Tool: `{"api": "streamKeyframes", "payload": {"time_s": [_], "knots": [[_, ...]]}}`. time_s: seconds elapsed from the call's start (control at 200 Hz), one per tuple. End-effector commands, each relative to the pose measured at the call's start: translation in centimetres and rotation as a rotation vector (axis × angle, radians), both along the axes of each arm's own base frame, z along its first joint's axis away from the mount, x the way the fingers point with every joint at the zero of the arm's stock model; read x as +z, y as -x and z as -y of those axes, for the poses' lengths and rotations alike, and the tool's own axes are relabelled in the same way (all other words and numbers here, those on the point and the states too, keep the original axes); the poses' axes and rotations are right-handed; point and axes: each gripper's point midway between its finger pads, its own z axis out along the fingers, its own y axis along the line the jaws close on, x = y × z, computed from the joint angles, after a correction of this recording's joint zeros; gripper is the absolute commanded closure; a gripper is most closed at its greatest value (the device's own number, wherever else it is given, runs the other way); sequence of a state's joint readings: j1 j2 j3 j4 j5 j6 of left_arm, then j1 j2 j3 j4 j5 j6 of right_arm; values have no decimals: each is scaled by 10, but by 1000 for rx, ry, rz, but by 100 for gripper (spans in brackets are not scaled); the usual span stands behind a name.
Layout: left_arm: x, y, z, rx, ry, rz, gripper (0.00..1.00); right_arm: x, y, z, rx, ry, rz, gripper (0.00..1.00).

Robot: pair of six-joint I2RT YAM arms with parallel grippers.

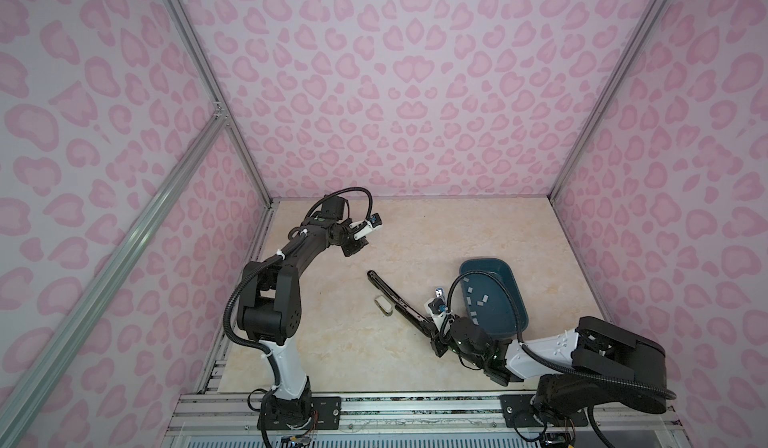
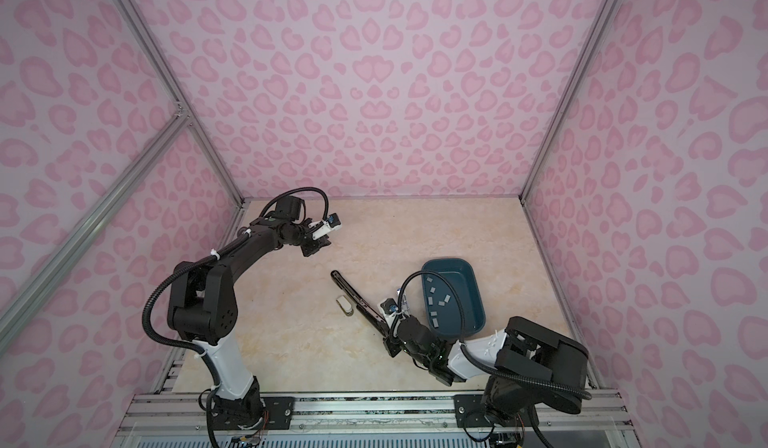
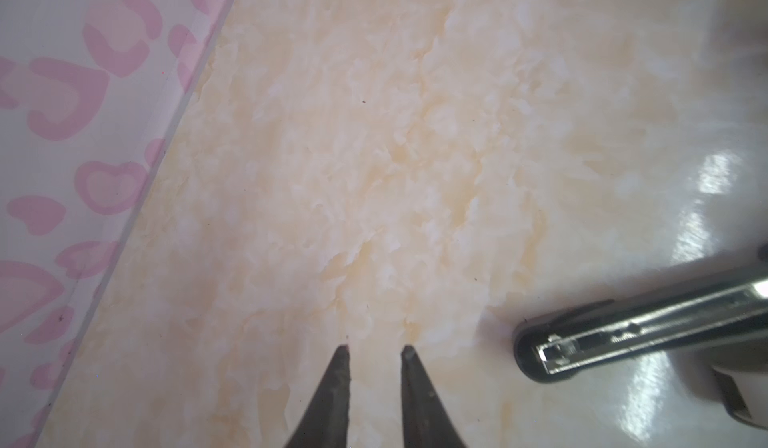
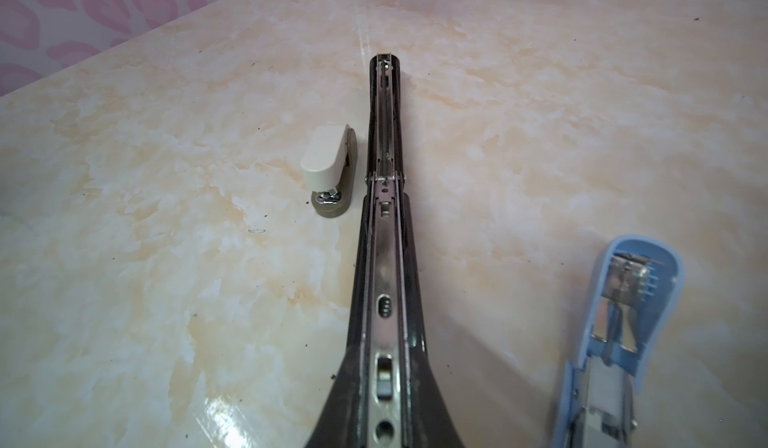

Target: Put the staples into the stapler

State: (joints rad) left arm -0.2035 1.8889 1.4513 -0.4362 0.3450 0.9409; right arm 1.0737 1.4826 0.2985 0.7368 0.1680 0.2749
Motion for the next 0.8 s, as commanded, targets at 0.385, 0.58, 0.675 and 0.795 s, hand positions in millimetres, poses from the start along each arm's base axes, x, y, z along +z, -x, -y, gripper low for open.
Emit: {"api": "streamKeyframes", "payload": {"time_s": [0.385,0.58,0.675,0.795], "knots": [[210,-19,-29,519,480,418,48,3,-20,-17,-217,-20,-40,57],[244,19,-40,595,676,436,31,72,-24,-3,-220,0,-33,44],[252,29,-48,632,766,456,30,96,-42,30,-309,-7,-73,44],[261,37,-38,585,842,428,37,99,-70,81,-457,-27,-177,46]]}}
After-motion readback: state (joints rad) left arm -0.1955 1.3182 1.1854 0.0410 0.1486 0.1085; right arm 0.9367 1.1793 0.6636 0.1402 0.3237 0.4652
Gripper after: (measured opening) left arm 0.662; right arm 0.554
